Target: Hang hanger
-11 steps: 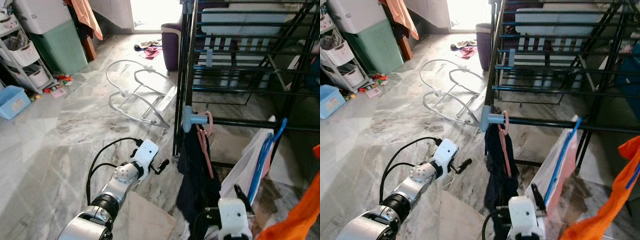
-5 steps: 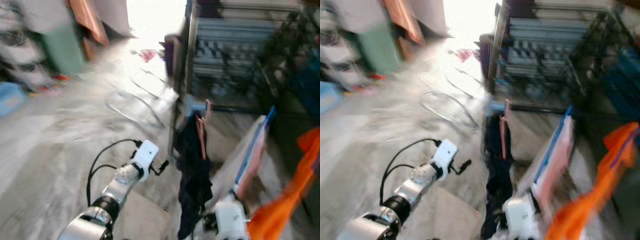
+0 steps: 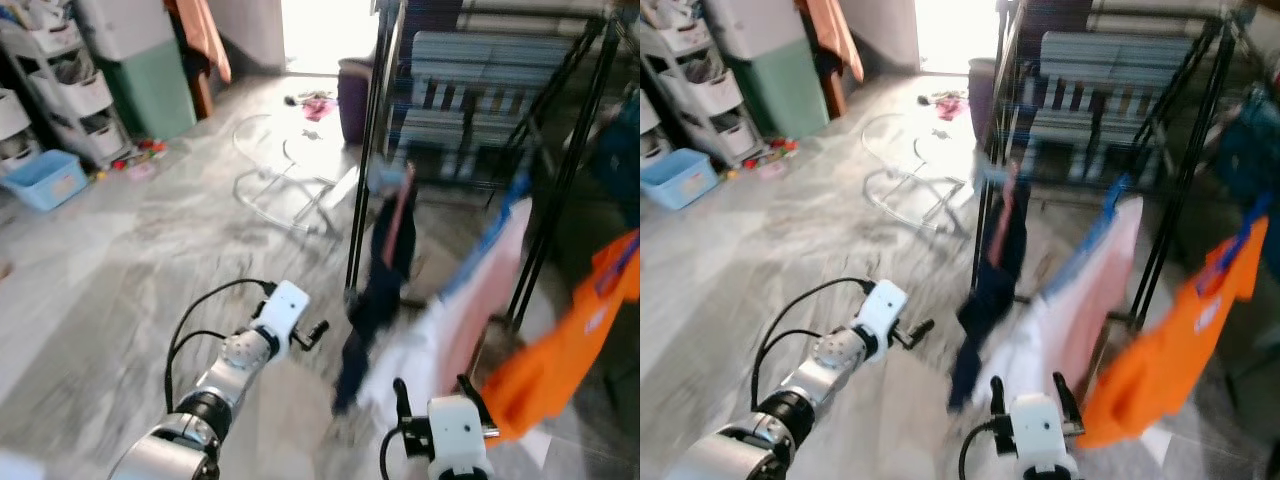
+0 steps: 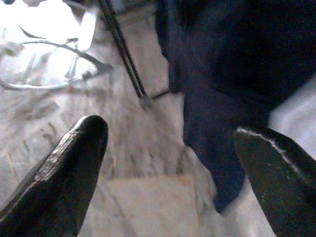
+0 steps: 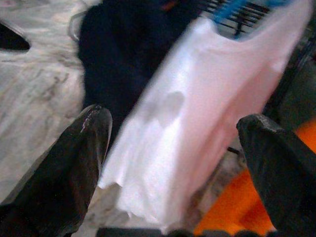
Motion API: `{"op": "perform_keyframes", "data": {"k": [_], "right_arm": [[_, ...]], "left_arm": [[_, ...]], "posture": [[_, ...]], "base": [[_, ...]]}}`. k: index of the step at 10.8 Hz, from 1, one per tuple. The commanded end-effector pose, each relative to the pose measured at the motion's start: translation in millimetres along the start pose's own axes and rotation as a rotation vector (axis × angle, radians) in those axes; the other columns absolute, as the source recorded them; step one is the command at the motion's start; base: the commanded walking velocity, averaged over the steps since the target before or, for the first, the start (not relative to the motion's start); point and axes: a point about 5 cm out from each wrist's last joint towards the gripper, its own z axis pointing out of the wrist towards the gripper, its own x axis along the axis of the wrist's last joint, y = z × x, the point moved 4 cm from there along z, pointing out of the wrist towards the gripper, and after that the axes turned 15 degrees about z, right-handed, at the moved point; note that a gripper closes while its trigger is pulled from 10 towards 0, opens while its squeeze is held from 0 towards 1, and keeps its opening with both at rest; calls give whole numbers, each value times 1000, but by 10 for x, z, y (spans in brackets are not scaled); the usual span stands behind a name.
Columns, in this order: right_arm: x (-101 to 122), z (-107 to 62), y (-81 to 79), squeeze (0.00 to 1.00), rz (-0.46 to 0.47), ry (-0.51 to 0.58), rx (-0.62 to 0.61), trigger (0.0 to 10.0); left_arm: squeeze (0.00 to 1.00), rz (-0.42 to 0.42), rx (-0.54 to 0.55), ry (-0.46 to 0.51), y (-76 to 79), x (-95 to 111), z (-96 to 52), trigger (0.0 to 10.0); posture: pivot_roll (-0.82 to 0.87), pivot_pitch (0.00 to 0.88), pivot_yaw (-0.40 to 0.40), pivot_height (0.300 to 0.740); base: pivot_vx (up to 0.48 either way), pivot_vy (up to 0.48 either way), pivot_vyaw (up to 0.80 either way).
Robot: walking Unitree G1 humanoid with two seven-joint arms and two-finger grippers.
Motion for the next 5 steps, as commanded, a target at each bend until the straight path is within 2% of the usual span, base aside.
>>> {"op": "perform_keyframes", "data": {"k": [1, 4, 5], "right_arm": [[-58, -19, 47, 1000, 0, -19, -18, 10000], [-190, 57, 158, 1000, 24, -62, -30, 10000], [-252, 93, 216, 541, 31, -89, -26, 10000]], "left_arm": [[0, 12, 0, 10, 8, 44, 19, 10000], [0, 7, 35, -17, -23, -22, 1, 10000], [0, 8, 59, -56, -53, -112, -27, 10000]], "posture": [[-145, 16, 47, 740], [-113, 0, 22, 740], [-97, 0, 10, 740]], "base": [[-270, 0, 0], [-304, 0, 0], [-270, 0, 0]]}}
